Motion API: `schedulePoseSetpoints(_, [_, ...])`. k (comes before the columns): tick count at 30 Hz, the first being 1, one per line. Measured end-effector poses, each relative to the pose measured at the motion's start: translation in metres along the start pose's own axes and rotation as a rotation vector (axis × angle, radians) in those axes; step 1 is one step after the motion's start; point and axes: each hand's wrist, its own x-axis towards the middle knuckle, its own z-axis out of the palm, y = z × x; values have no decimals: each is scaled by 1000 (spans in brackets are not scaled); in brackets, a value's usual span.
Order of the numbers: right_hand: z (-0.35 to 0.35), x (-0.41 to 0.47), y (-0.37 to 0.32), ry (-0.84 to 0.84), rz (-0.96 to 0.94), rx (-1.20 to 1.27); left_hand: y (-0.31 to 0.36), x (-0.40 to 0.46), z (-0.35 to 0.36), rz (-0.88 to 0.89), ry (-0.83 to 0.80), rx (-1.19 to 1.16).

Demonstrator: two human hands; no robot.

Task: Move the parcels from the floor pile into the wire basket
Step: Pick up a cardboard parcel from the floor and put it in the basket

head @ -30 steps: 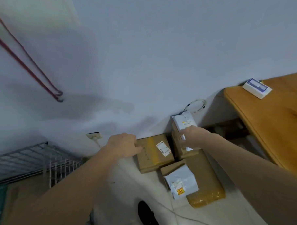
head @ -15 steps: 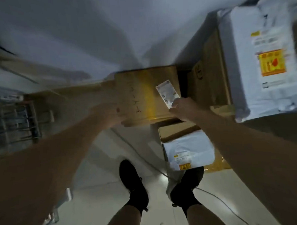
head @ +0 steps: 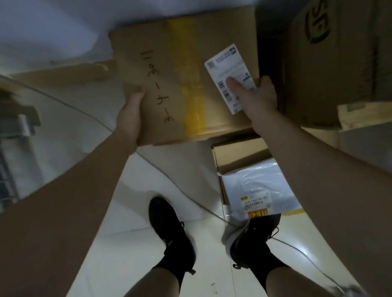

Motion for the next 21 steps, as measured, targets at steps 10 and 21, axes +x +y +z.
schedulePoseSetpoints(10, [-89, -290, -152, -257, -53, 20, 143, -326, -144, -52, 65, 5])
schedulePoseSetpoints(21, [-210, -554, -300, -539, -406, -127, 210, -665, -247, 252, 115, -36])
